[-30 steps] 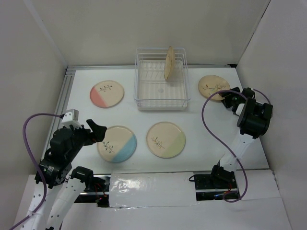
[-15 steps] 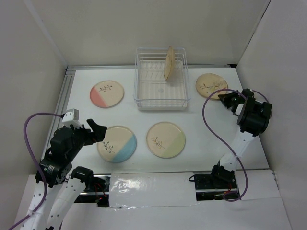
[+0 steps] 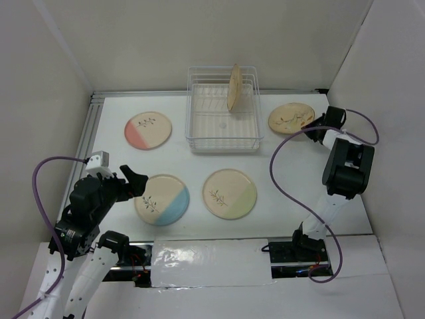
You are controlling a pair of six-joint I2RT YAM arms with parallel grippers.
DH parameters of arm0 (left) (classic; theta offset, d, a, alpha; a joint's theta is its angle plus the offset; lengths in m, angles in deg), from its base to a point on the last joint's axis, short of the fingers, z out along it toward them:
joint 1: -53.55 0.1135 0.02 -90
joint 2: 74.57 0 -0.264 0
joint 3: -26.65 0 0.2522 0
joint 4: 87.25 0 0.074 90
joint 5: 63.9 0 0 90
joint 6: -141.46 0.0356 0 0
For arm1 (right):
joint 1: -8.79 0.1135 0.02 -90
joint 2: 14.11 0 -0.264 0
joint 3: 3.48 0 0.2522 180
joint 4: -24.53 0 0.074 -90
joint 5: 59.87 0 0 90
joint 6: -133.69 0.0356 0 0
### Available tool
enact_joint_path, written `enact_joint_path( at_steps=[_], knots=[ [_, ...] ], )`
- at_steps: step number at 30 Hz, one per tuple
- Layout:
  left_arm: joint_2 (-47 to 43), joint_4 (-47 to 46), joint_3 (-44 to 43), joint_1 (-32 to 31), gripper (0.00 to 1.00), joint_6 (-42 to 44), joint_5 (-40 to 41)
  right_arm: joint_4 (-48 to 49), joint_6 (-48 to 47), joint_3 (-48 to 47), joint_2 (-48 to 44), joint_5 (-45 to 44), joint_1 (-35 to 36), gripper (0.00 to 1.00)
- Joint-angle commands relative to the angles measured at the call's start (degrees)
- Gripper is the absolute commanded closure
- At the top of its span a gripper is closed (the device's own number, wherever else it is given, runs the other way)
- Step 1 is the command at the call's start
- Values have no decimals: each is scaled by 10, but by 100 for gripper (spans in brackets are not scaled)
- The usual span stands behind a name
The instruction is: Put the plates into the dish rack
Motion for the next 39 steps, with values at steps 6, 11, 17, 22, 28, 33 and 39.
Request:
enact_joint_path(
  at_steps=[6, 11, 17, 22, 28, 33, 39],
  knots=[
    [-11, -24, -1, -3, 0, 16, 0, -108, -38, -88, -120, -141, 45, 100],
    [-11, -24, -1, -3, 0, 16, 0, -157, -78, -169, -144, -203, 76, 100],
    [-16, -24, -1, -3, 0, 16, 0, -196, -112, -252, -167, -253, 108, 100],
    [-16, -24, -1, -3, 0, 16, 0, -190, -143, -298, -191, -289, 151, 100],
    [-16, -24, -1, -3, 0, 16, 0, -169, -201, -351, -204, -347, 236, 100],
    [-16, -24, -1, -3, 0, 16, 0, -176, -268, -433, -153, -407, 317, 100],
    [-11, -24, -1, -3, 0, 16, 0, -157, -347, -491, -87, -513, 393, 100]
  ],
)
